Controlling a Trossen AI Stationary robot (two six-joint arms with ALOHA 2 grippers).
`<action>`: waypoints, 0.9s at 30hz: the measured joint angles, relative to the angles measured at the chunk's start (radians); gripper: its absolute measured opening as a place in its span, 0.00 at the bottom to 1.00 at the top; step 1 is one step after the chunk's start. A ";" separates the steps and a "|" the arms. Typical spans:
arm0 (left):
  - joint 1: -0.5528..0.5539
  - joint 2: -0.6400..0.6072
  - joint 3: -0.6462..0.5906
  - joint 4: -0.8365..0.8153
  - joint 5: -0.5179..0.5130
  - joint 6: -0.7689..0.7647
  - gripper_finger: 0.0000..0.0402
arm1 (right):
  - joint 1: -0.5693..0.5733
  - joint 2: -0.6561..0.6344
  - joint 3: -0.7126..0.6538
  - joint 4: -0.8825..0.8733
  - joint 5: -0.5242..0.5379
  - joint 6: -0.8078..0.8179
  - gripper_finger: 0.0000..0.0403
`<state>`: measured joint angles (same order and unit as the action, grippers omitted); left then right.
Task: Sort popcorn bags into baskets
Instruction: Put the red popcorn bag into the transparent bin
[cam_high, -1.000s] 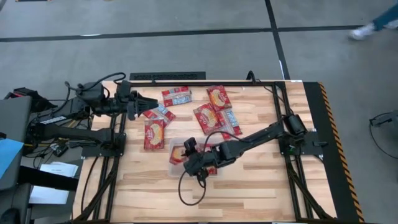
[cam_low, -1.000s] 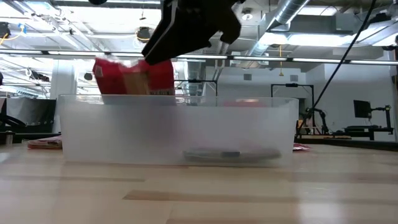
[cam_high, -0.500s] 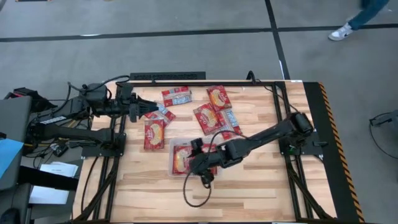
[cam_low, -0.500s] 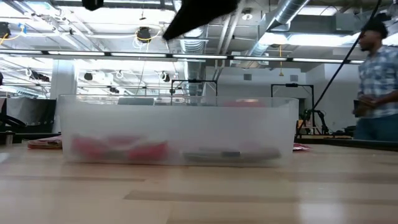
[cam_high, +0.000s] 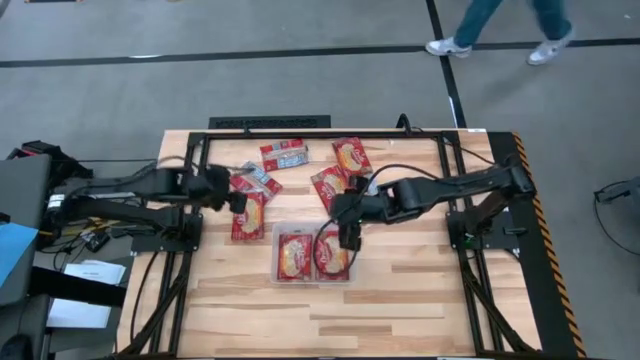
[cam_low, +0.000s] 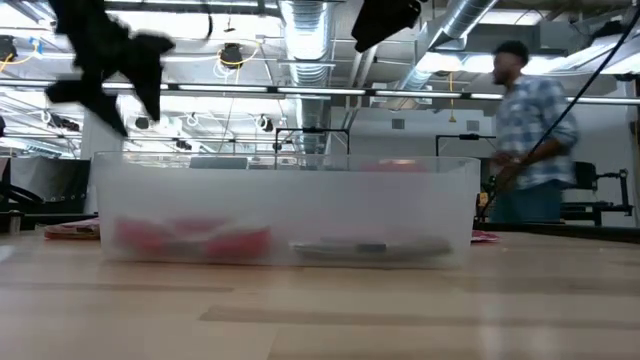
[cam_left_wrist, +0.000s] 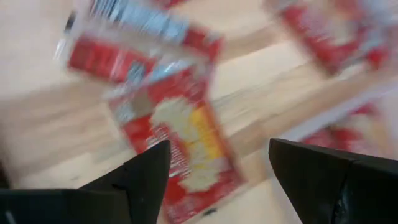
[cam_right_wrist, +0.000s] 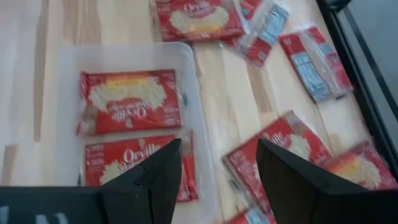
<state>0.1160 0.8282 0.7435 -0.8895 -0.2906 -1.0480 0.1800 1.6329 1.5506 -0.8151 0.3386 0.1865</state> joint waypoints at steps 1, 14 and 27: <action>-0.002 -0.001 -0.050 0.035 0.001 -0.025 0.65 | 0.000 0.001 0.000 0.007 0.000 -0.001 0.57; -0.004 -0.040 -0.463 0.435 -0.018 -0.285 0.65 | 0.007 0.010 -0.037 -0.021 -0.028 -0.054 0.56; -0.011 -0.025 -0.511 0.536 -0.017 -0.316 0.65 | 0.007 0.010 -0.041 -0.016 -0.053 -0.065 0.55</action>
<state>0.1047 0.8030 0.2326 -0.3534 -0.3075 -1.3637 0.1871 1.6428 1.5101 -0.8307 0.2855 0.1219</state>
